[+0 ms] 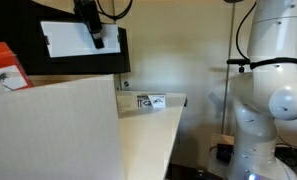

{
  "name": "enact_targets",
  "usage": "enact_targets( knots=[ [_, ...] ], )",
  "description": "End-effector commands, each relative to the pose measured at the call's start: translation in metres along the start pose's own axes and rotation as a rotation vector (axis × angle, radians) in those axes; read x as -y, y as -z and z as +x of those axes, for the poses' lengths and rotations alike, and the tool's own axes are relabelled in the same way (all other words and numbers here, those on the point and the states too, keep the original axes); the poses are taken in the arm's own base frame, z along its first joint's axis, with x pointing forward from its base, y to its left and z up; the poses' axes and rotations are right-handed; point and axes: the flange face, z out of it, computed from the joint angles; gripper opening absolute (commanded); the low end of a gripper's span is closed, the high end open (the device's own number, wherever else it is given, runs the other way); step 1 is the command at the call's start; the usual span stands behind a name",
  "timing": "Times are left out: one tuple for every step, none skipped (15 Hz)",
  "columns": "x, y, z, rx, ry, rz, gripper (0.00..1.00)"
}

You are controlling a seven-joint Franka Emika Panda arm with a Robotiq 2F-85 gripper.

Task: Pick up the three small boxes from the table and put them in the bigger box.

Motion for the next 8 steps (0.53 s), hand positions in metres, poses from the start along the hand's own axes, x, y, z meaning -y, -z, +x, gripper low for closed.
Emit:
enact_targets(
  knots=[
    [0.02, 0.018, 0.036, 0.016, 0.009, -0.006, 0.31],
    [0.029, 0.023, 0.045, 0.008, 0.033, -0.008, 0.31],
    [0.037, 0.025, 0.055, 0.006, 0.053, -0.011, 0.31],
    [0.044, 0.029, 0.065, 0.006, 0.068, -0.016, 0.31],
    [0.05, 0.031, 0.073, 0.006, 0.081, -0.024, 0.31],
    [0.056, 0.034, 0.08, 0.005, 0.093, -0.029, 0.31],
    [0.062, 0.037, 0.088, 0.007, 0.105, -0.038, 0.31],
    [0.067, 0.039, 0.094, 0.006, 0.117, -0.044, 0.31]
  ],
)
